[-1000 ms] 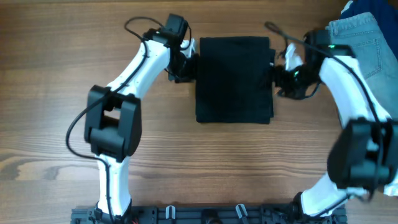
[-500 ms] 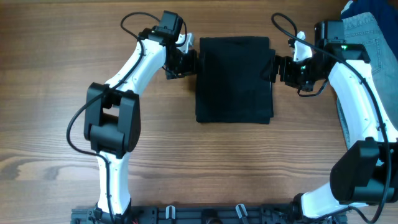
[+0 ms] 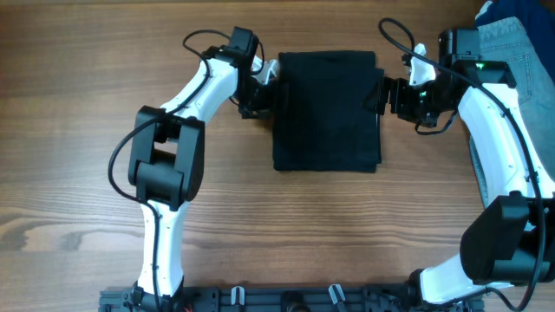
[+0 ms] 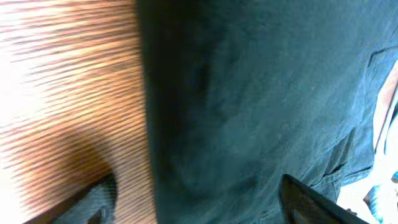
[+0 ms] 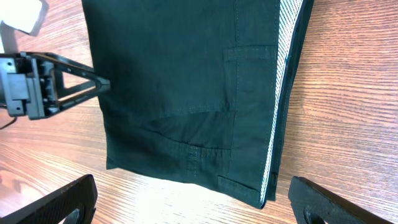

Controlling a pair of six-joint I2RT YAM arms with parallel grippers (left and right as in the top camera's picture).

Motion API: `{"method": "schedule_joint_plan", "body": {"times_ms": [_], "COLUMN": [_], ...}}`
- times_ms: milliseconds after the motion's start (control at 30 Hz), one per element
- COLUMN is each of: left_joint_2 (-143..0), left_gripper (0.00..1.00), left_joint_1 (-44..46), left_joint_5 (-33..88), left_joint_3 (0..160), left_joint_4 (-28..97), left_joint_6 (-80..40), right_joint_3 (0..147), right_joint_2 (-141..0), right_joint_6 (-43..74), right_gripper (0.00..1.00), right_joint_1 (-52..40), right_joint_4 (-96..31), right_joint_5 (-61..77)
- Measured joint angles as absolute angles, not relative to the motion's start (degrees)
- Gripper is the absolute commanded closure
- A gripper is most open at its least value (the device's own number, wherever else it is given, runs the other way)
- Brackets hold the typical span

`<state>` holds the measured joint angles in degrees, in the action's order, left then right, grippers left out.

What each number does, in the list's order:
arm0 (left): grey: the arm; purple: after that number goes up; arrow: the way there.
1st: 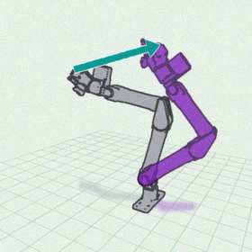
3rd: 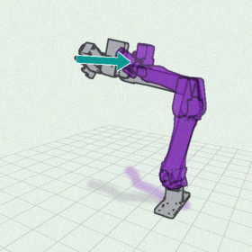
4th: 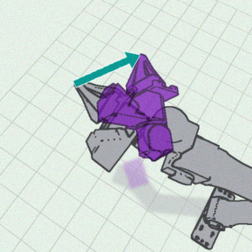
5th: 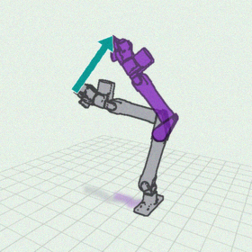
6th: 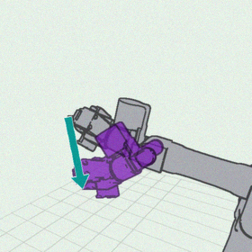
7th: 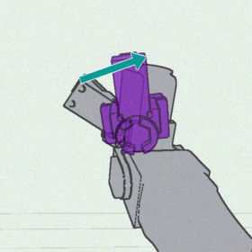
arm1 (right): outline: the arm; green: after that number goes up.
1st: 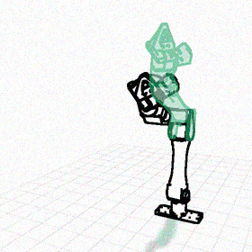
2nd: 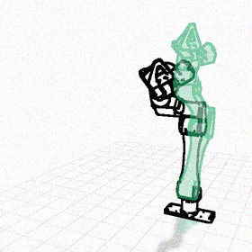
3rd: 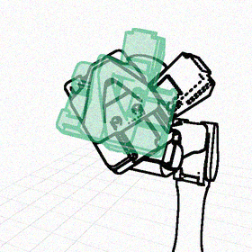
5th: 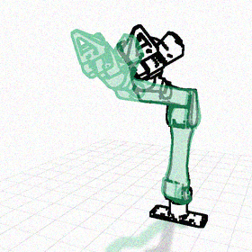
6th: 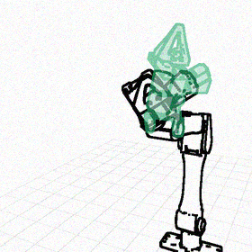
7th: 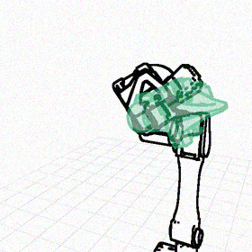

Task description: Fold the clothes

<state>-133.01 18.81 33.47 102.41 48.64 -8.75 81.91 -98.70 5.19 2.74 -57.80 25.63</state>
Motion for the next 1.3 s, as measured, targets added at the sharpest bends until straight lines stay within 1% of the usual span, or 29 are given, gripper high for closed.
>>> {"method": "schedule_joint_plan", "body": {"times_ms": [67, 133, 167, 300, 500, 600, 733, 1000, 1300], "left_joint_2": [-133.5, -134.0, -134.4, -135.3, -135.3, -135.3, -135.3, -135.3, -135.3], "left_gripper": [0.55, 0.91, 0.96, 0.96, 0.96, 0.96, 0.96, 0.96, 0.96], "left_joint_1": [19.6, 20.6, 21.2, 22.6, 22.8, 21.9, 18.4, 3.3, -16.3], "left_joint_5": [34.6, 34.8, 34.8, 34.4, 31.7, 29.1, 24.9, 18.8, 17.4], "left_joint_3": [102.5, 102.5, 102.5, 102.5, 102.5, 102.5, 102.5, 102.5, 102.9], "left_joint_4": [48.4, 47.9, 47.2, 44.6, 39.7, 37.1, 33.9, 30.4, 32.4], "left_joint_6": [-8.0, -7.8, -7.5, -7.9, -12.8, -16.9, -22.9, -31.8, -39.4], "right_joint_3": [81.9, 81.9, 81.9, 81.9, 81.9, 81.9, 81.9, 81.9, 81.9], "right_joint_2": [-98.7, -98.7, -98.7, -98.7, -98.7, -98.7, -98.7, -98.7, -98.7], "right_joint_6": [5.2, 5.2, 5.2, 5.2, 5.2, 5.2, 5.2, 5.2, 5.2], "right_gripper": [0.00, 0.00, 0.00, 0.00, 0.00, 0.00, 0.00, 0.01, 0.00], "right_joint_1": [2.7, 2.7, 2.7, 2.7, 2.7, 2.7, 2.7, 2.7, 2.7], "right_joint_4": [-57.8, -57.8, -57.8, -57.8, -57.8, -57.9, -59.0, -60.4, -60.6], "right_joint_5": [25.6, 25.6, 25.6, 25.6, 25.6, 25.6, 25.6, 25.6, 25.6]}}
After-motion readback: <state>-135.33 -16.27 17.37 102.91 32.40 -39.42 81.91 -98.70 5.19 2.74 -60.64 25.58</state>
